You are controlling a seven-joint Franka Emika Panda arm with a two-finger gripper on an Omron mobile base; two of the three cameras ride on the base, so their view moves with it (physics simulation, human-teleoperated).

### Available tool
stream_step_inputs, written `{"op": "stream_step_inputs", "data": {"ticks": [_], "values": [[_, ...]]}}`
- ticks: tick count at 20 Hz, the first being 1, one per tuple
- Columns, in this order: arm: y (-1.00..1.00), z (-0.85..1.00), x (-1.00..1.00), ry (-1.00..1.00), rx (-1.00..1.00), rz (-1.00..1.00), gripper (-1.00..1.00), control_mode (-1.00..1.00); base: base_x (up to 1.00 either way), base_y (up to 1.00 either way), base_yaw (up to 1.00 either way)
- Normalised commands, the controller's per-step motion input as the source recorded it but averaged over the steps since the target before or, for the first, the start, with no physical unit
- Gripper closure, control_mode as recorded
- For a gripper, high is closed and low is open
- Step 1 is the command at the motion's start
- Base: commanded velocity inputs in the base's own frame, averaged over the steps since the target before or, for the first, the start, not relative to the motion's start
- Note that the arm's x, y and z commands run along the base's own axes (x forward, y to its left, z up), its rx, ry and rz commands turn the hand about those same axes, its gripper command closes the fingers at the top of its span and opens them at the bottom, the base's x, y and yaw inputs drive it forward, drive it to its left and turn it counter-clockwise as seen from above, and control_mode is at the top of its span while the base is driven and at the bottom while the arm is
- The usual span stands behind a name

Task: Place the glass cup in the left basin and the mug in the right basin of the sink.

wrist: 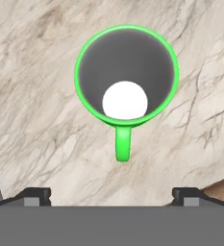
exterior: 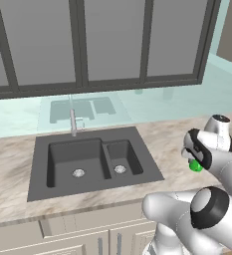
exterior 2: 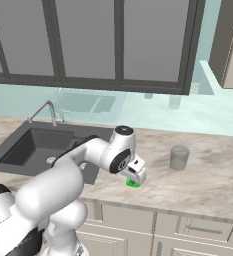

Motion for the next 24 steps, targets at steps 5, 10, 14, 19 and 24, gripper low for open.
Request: {"op": "stream_step_inputs", "data": {"ticks": [5, 10, 14, 19, 24], "values": [[-0.09, -0.1, 0.09, 0.0, -0.09, 0.0, -1.0, -1.0, 0.0, 0.0, 0.0], [-0.06, -0.13, 0.1, 0.0, -0.07, 0.0, -1.0, -1.0, 0.0, 0.0, 0.0], [-0.03, -0.14, 0.1, 0.0, -0.02, 0.0, -1.0, -1.0, 0.0, 0.0, 0.0], [-0.05, -0.14, 0.15, 0.0, 0.0, 0.0, -1.0, -1.0, 0.0, 0.0, 0.0], [-0.12, -0.1, 0.12, 0.0, 0.0, 0.0, -1.0, -1.0, 0.0, 0.0, 0.0]]}}
